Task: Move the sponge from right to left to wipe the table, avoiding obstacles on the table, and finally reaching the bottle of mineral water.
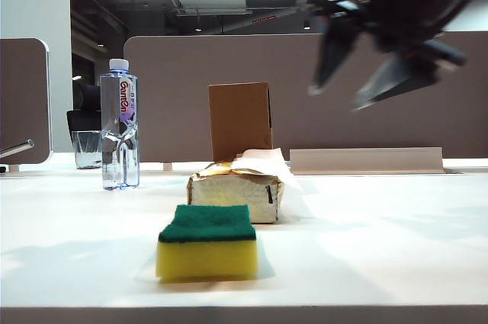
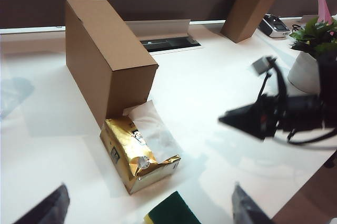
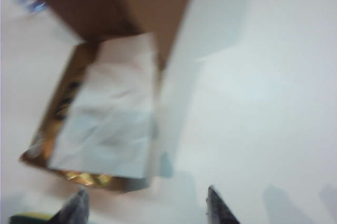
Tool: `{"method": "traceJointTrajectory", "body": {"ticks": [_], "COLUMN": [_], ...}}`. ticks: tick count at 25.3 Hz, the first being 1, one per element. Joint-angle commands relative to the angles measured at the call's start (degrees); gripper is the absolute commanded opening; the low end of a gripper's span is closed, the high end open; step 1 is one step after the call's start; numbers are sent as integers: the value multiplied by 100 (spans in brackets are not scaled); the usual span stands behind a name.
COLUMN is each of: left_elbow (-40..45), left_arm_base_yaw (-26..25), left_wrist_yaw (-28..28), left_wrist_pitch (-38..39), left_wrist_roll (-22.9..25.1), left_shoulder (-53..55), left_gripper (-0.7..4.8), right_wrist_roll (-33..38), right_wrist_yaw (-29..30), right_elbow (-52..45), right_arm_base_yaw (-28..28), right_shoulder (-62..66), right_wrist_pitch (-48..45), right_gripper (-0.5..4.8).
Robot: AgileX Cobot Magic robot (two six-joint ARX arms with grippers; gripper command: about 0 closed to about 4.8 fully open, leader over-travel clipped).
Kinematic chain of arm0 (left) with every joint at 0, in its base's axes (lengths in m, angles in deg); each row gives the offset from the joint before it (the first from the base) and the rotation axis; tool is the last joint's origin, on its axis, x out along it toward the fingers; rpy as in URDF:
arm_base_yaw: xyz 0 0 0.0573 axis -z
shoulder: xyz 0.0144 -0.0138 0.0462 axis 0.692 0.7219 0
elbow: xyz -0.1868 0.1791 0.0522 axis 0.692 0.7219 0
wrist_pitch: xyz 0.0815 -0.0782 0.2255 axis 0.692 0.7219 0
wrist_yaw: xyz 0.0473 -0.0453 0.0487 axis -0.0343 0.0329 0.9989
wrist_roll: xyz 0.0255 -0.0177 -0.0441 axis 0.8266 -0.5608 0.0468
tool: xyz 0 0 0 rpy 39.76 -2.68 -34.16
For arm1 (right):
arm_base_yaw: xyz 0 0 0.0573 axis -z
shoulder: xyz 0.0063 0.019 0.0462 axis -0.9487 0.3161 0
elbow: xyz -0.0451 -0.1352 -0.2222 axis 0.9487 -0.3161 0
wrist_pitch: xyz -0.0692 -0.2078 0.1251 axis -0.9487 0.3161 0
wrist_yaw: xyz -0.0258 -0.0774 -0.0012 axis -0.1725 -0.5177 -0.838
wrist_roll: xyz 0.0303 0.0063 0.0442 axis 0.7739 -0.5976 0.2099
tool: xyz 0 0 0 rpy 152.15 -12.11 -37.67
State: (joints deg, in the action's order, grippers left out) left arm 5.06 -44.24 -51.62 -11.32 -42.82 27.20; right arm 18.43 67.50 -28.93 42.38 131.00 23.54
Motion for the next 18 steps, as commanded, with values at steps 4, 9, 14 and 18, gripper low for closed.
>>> {"method": "traceJointTrajectory", "body": {"ticks": [4,9,14,18], "left_elbow": [-37,-37,-37,-37], "left_arm_base_yaw": [4,4,2,2], "left_wrist_yaw": [-48,-55,-70,-70], "left_wrist_pitch": [-48,-46,-44,-46], "left_wrist_roll": [2,2,2,2], "left_shoulder": [-11,-11,-13,-11], "left_gripper": [399,399,399,399], "right_wrist_roll": [-570,-859,-1047,-1167], "right_wrist_yaw": [485,577,717,1040], "right_elbow": [317,341,341,341], "right_arm_base_yaw": [1110,1659,2114,2581], "right_shoulder": [-428,-807,-1174,-1493], "right_wrist_pitch": [728,955,1388,1895], "right_gripper": [288,283,283,283]}}
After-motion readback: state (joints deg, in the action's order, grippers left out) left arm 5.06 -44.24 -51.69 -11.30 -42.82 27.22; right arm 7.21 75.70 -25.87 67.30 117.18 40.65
